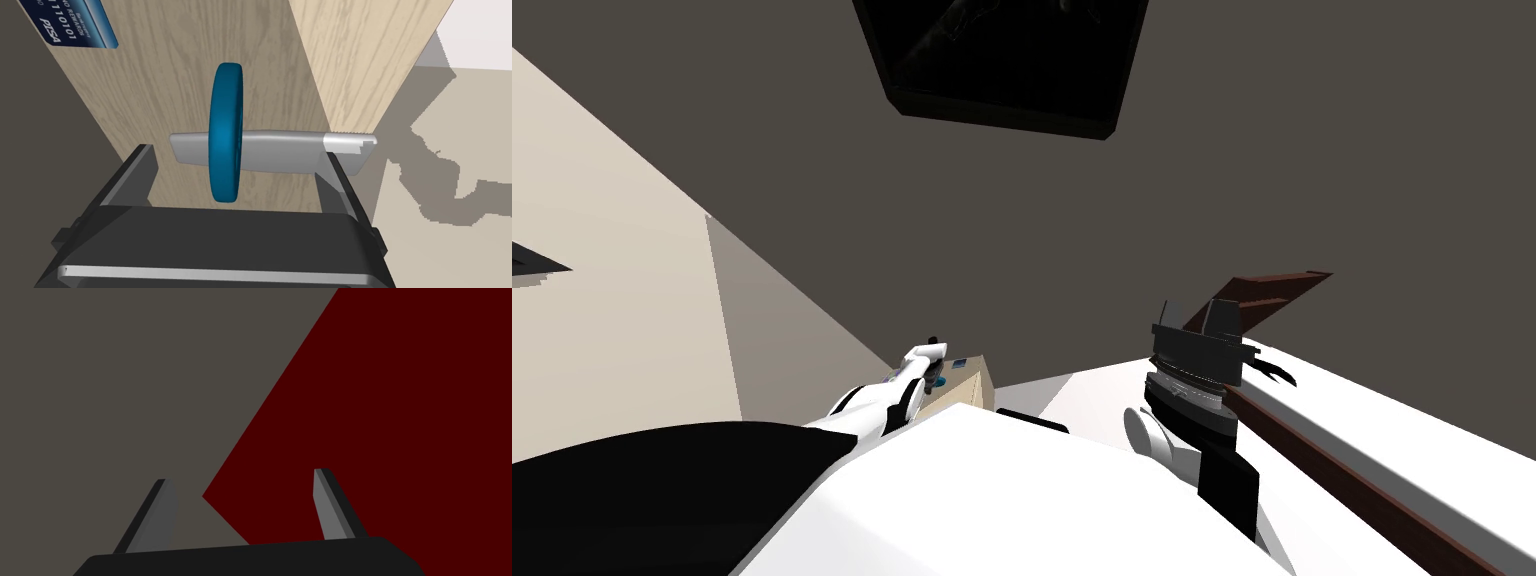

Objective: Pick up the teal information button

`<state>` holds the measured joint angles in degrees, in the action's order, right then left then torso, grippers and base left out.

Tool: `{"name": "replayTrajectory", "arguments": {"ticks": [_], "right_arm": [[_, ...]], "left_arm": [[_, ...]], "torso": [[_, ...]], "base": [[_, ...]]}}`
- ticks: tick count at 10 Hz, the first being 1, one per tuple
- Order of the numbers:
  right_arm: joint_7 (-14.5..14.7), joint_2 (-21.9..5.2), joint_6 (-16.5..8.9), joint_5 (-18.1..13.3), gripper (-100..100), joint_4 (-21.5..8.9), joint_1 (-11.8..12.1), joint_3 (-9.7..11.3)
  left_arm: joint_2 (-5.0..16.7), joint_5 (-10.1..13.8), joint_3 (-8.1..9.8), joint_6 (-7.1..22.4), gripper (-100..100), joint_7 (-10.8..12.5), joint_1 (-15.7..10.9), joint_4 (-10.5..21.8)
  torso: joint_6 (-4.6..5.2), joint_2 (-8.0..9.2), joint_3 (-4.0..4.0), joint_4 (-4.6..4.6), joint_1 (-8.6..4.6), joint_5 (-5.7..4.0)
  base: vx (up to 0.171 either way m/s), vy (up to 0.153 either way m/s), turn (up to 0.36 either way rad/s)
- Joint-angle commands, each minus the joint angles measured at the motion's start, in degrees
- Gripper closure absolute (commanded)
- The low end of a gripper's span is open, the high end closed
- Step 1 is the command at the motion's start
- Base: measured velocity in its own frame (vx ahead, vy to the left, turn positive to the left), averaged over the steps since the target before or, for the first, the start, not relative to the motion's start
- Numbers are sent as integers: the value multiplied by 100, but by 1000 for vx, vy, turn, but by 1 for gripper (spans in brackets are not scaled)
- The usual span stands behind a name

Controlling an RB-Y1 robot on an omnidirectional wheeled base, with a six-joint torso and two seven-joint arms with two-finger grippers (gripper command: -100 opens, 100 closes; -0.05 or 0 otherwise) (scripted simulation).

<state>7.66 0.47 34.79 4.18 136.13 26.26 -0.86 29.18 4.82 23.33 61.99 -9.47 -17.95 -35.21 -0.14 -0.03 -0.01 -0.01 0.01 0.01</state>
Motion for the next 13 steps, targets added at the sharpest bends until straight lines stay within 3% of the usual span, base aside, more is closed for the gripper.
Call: {"name": "replayTrajectory", "arguments": {"ticks": [1, 3, 4, 8, 9, 10, 12, 13], "right_arm": [[0, 0, 0, 0, 0, 0, 0, 0], [0, 0, 0, 0, 0, 0, 0, 0], [0, 0, 0, 0, 0, 0, 0, 0], [0, 0, 0, 0, 0, 0, 0, 0], [0, 0, 0, 0, 0, 0, 0, 0], [0, 0, 0, 0, 0, 0, 0, 0], [0, 0, 0, 0, 0, 0, 0, 0], [0, 0, 0, 0, 0, 0, 0, 0]], "left_arm": [[-65, -16, -53, -174, -100, 60, 25, 110], [-78, -9, -48, -133, -100, 58, 71, 31], [-80, -10, -51, -151, 100, 62, 70, 42], [-80, -9, -49, -147, 100, 64, 70, 42], [-80, -10, -50, -147, 0, 63, 70, 42], [16, -7, 6, 44, 100, 6, -37, -6], [17, -7, 10, 60, 100, 8, -30, -45], [24, -7, 14, 88, 0, 3, -36, -62]], "torso": [[0, 0, 0, 0, 0, 0], [1, 0, 0, 0, 1, -1], [1, 0, 0, 1, 1, -1], [2, 1, 1, 1, 3, 1], [2, 1, 1, 1, 4, 1], [2, 1, 1, 1, 4, 1], [3, 3, 3, 4, 2, -4], [1, 3, 2, 1, 1, 0]], "base": [[5, -3, 16], [0, 0, 0], [0, 0, 0], [0, 0, 0], [0, 0, 0], [-3, 7, -19], [-3, 2, -11], [0, 0, 0]]}}
